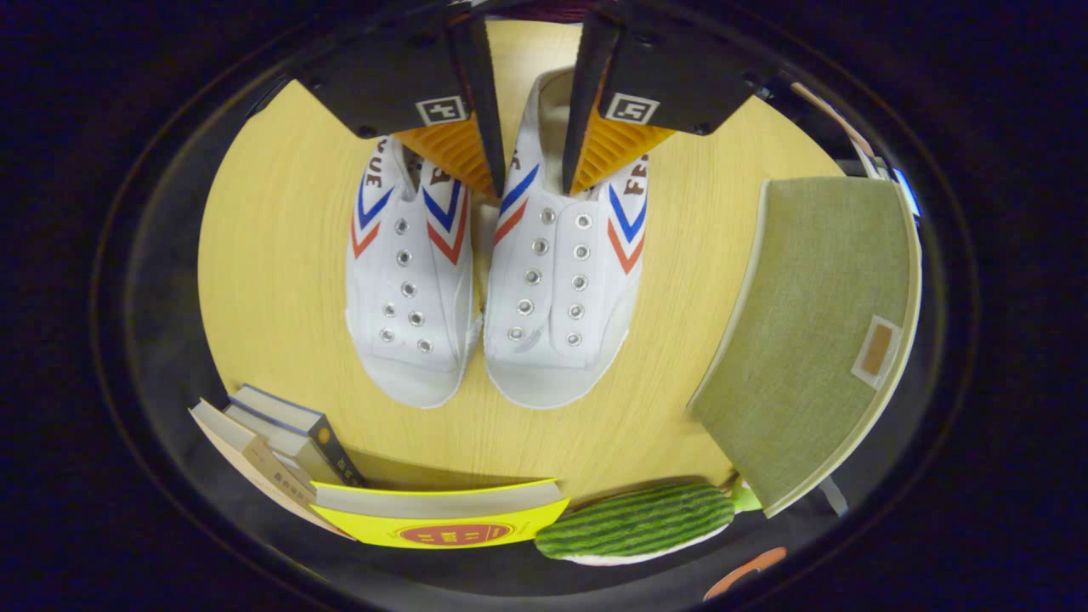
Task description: Open the storage box then place both shoes into the box .Put the left shoe in first, then the right shoe, with the right side of both shoes facing outward in a uniform manner.
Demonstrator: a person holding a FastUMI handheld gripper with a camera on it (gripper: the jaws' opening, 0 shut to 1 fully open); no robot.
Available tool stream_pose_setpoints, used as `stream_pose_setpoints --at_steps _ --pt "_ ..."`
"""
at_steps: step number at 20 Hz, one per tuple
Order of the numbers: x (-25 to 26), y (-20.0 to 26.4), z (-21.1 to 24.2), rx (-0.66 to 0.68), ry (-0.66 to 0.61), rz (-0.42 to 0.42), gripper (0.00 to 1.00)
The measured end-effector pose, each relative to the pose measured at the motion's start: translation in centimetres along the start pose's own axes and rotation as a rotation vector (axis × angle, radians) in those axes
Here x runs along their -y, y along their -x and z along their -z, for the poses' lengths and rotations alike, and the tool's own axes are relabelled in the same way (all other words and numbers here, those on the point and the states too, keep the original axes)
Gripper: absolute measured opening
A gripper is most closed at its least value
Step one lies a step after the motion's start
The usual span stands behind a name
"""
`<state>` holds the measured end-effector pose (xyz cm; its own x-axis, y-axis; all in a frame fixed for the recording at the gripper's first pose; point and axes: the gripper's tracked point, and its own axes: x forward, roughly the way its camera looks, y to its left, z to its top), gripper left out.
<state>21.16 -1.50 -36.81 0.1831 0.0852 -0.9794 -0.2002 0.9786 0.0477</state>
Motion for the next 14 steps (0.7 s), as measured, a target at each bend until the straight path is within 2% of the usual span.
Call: stream_pose_setpoints --at_steps 1,2,3,5,8,14 --pt "0.1 -0.4 0.0 0.004 -0.033 -0.022 0.37" --pt "0.0 -0.1 0.0 0.009 -0.063 -0.049 0.23" --pt "0.2 -0.2 -0.1 0.014 -0.097 -0.068 0.20" --pt "0.1 0.1 -0.1 0.026 -0.152 -0.107 0.07" --pt "-0.2 0.8 -0.1 0.039 -0.140 -0.158 0.06" --pt "-0.3 1.0 -0.6 0.083 -0.123 -0.176 0.06"
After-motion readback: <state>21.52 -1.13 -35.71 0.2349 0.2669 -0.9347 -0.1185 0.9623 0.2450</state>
